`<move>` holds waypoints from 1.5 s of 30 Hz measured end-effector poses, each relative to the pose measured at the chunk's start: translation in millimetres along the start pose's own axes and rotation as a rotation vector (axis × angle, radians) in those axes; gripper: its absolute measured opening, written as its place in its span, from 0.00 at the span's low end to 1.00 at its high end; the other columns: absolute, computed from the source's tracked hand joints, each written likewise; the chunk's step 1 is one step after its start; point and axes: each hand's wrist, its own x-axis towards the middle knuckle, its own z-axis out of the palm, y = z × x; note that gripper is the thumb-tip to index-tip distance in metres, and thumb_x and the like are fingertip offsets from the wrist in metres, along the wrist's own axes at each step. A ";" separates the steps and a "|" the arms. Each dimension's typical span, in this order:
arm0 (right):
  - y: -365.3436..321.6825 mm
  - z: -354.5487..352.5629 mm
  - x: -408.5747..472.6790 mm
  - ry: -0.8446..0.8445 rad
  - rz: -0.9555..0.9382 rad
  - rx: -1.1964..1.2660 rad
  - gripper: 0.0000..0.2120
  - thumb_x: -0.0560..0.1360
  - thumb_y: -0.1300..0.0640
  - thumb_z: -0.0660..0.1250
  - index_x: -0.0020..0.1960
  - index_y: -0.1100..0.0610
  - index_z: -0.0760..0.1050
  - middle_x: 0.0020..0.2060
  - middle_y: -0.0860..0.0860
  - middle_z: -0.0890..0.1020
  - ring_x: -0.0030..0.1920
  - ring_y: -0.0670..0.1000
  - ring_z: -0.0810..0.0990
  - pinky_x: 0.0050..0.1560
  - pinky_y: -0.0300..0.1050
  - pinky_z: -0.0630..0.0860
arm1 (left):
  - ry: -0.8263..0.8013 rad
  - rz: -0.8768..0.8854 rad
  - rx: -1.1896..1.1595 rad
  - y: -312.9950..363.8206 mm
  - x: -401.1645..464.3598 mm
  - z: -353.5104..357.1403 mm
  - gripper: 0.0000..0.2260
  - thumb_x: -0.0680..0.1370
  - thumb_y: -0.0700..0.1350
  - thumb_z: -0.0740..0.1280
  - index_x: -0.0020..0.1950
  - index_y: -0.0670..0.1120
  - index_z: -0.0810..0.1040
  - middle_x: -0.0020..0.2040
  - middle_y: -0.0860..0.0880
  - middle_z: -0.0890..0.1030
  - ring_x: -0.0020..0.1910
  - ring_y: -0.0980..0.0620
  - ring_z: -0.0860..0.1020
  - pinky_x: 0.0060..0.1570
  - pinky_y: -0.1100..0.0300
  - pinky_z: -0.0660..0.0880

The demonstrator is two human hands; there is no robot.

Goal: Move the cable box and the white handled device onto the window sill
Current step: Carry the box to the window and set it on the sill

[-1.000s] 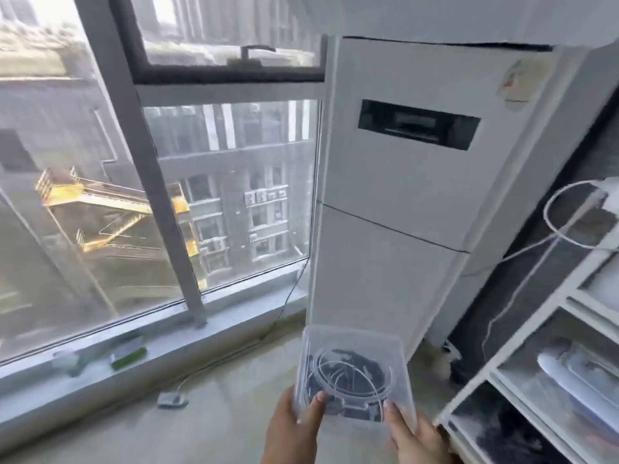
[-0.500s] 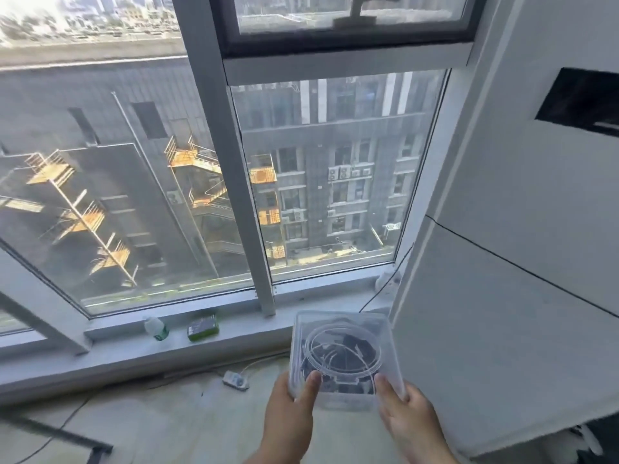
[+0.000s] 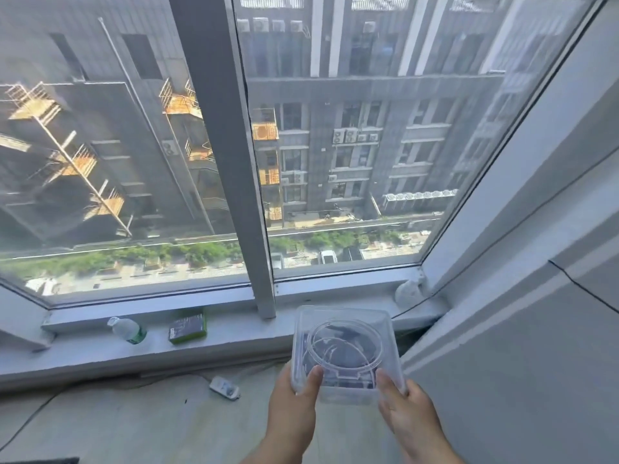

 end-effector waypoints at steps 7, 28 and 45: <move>13.4 48.4 150.8 -0.052 0.035 -0.109 0.32 0.60 0.28 0.77 0.48 0.55 0.85 0.31 0.52 0.85 0.36 0.55 0.82 0.48 0.54 0.80 | 0.007 -0.069 0.011 -41.7 144.8 44.1 0.16 0.77 0.57 0.73 0.63 0.56 0.80 0.54 0.53 0.87 0.49 0.50 0.83 0.57 0.50 0.80; 173.1 189.5 502.7 -0.189 0.008 -0.135 0.11 0.79 0.43 0.69 0.58 0.46 0.75 0.53 0.43 0.81 0.57 0.50 0.80 0.60 0.45 0.72 | 0.051 -0.085 0.047 -241.4 473.6 128.2 0.15 0.80 0.56 0.69 0.66 0.58 0.76 0.58 0.60 0.84 0.55 0.66 0.78 0.48 0.67 0.71; 10.2 124.0 288.7 -0.180 0.084 0.135 0.43 0.78 0.44 0.70 0.85 0.59 0.55 0.84 0.55 0.60 0.82 0.52 0.62 0.82 0.54 0.59 | -0.052 -0.182 0.049 -68.9 300.8 70.2 0.40 0.79 0.58 0.68 0.86 0.49 0.55 0.85 0.50 0.60 0.80 0.51 0.67 0.79 0.47 0.64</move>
